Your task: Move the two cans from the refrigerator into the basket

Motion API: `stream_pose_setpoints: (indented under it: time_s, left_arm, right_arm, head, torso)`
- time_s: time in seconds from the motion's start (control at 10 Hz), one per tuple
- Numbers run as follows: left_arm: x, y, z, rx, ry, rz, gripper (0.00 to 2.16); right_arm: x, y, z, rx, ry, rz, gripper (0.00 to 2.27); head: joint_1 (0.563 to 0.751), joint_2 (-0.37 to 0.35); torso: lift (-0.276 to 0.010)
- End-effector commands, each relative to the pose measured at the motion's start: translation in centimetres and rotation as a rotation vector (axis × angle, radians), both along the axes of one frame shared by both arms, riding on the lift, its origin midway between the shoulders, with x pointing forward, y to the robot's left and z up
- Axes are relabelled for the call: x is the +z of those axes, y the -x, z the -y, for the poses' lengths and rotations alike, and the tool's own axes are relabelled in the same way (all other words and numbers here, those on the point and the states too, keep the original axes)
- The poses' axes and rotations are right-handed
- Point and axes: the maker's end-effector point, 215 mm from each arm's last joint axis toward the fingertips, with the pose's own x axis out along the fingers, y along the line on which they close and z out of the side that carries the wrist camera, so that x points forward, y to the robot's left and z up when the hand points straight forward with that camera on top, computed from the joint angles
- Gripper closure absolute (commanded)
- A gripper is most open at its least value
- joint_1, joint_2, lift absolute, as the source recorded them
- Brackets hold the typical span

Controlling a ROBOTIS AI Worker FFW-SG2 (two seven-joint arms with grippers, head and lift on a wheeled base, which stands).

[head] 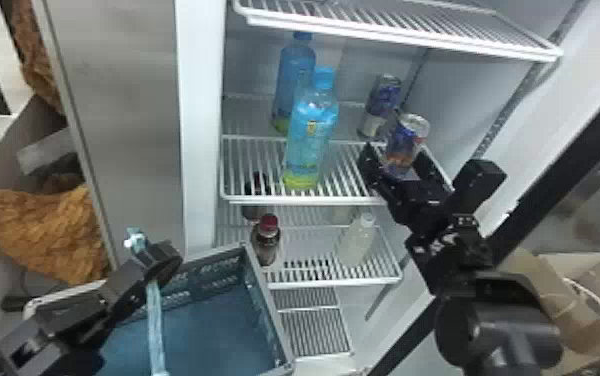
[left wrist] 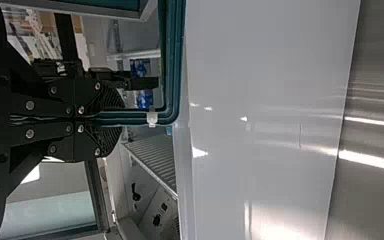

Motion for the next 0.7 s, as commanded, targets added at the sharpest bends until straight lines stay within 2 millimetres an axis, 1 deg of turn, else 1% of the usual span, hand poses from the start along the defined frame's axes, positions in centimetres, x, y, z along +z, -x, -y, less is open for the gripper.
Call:
stream_pose_setpoints:
  time_s: [0.0,0.1,0.2,0.3,0.4,0.6]
  left_arm:
    - [0.00,0.00,0.00,0.000,0.000,0.000,1.20]
    - [0.02,0.00,0.03,0.000,0.002,0.000,1.20]
    - [0.02,0.00,0.03,0.000,0.002,0.000,1.20]
    - [0.03,0.02,0.11,-0.001,0.002,0.000,1.20]
    - [0.03,0.02,0.11,-0.001,0.002,0.000,1.20]
    - [0.03,0.02,0.11,-0.001,0.002,0.000,1.20]
  right_arm:
    - [0.23,-0.31,0.10,0.000,-0.006,0.004,0.36]
    - [0.11,-0.39,0.09,0.002,-0.010,-0.003,0.86]
    - [0.09,-0.39,0.06,0.003,-0.008,-0.006,1.05]
    - [-0.01,-0.40,0.01,0.004,-0.006,-0.011,1.13]
    - [0.01,-0.32,0.15,0.002,-0.002,-0.011,1.25]
    - [0.36,0.38,0.63,-0.006,-0.005,-0.004,1.28]
  head:
    - [0.695,-0.266]
    - [0.695,-0.266]
    - [0.695,-0.266]
    - [0.695,-0.266]
    - [0.695,-0.266]
    - [0.695,-0.267]
  torso:
    - [-0.035]
    - [-0.035]
    - [-0.035]
    - [-0.035]
    - [-0.035]
    - [-0.035]
